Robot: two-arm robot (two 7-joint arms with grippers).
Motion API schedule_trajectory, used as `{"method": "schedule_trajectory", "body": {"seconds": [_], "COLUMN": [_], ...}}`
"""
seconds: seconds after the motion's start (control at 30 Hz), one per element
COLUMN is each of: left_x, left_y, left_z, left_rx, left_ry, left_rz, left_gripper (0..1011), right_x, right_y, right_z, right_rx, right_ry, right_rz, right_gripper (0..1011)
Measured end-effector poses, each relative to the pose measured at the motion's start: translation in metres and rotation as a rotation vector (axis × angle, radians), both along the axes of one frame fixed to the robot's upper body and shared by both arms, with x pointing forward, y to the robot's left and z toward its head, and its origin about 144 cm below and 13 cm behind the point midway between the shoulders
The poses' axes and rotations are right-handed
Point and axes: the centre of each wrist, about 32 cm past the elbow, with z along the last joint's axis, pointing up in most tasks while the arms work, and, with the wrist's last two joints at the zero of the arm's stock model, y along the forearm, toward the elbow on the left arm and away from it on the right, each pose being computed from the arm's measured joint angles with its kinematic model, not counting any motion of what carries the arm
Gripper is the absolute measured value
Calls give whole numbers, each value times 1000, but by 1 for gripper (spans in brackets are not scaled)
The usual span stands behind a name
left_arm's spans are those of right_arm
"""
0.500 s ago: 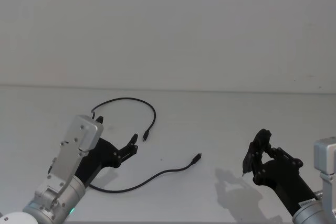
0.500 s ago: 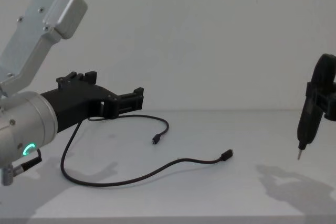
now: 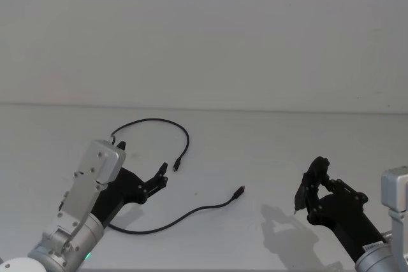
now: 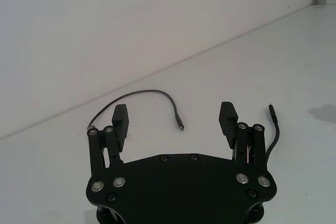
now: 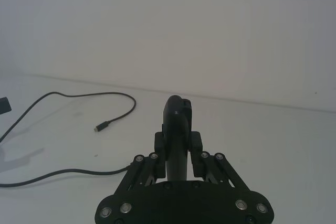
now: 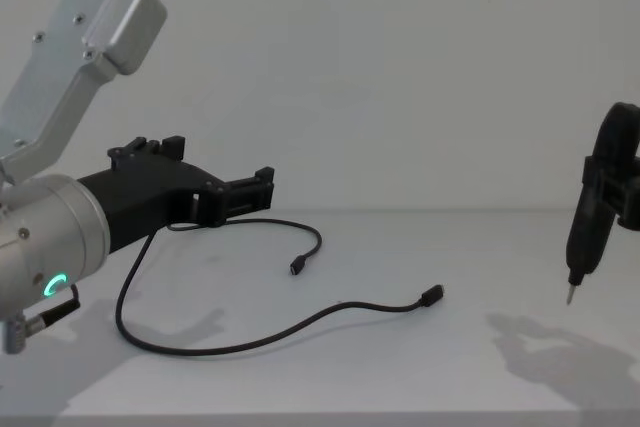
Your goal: Pick up the data cable with the one hand.
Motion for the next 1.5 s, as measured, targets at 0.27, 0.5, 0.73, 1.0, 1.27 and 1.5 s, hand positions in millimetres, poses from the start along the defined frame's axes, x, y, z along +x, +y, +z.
{"method": "schedule_trajectory", "body": {"seconds": [0.27,0.5,0.73,1.0,1.27,1.5], "left_x": [5,14,28,44,63,75], "left_y": [1,3,4,4,3,0], "left_z": [0,-1,-2,-2,-5,-8], "left_rx": [13,36,72,113,144,152], "left_ry": [16,53,108,166,234,282], "left_rz": [-44,-115,-217,-330,-439,-478], "left_gripper": [1001,1001,1001,1001,1001,1001], "right_x": [0,0,0,0,0,0], "right_y": [0,0,0,0,0,0], "right_z": [0,0,0,0,0,0], "right_rx": [0,0,0,0,0,0], "right_ry": [0,0,0,0,0,0], "right_rz": [0,0,0,0,0,0], "right_gripper": [269,269,269,269,269,269]}}
